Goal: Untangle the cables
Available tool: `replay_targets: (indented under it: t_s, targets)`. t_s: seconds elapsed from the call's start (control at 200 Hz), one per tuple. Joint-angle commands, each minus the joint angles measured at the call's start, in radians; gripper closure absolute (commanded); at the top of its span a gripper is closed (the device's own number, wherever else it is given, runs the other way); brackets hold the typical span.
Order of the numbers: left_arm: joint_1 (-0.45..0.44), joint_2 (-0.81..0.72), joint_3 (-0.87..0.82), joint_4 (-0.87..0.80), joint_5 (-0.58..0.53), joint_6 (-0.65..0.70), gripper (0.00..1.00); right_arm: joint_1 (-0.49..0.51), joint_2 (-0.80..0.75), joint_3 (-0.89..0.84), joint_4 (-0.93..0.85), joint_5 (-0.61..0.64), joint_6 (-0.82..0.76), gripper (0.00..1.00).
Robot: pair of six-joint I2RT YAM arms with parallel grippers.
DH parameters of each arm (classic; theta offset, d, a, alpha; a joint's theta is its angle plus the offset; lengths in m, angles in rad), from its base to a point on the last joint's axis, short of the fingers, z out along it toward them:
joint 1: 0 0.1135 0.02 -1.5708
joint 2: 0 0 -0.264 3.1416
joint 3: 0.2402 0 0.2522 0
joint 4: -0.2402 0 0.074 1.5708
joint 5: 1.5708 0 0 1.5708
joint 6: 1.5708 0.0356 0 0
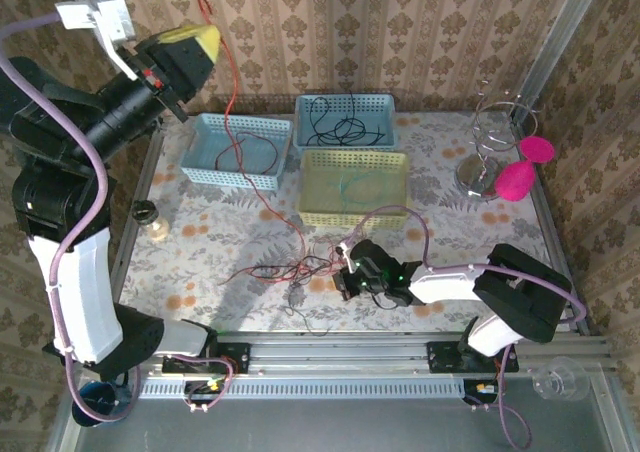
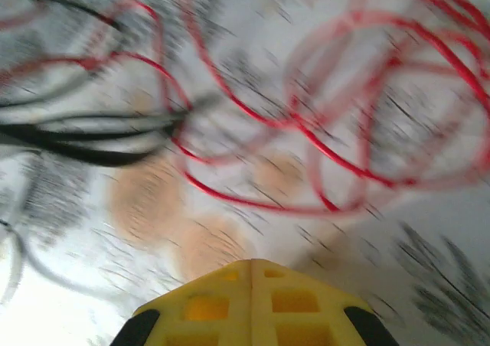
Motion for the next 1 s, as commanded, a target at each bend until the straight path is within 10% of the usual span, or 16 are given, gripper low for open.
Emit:
replay_targets:
  t_s: [0.0, 0.345, 0.995]
  targets:
    - [0.058, 0.004, 0.063, 0.092, -0.010, -0.051, 1.00, -0.039, -0.064, -0.060, -0.061, 0.093, 0.070, 1.00]
    - [0.200, 0.050, 0.061, 0.178, -0.196, -0.075, 1.00, -0.080, -0.181, -0.064, -0.159, 0.100, 0.061, 1.00]
    - [0.377, 0.491, 0.275, 0.540, -0.102, -0.265, 1.00, -0.081, -0.391, -0.027, -0.287, 0.110, 0.031, 1.00]
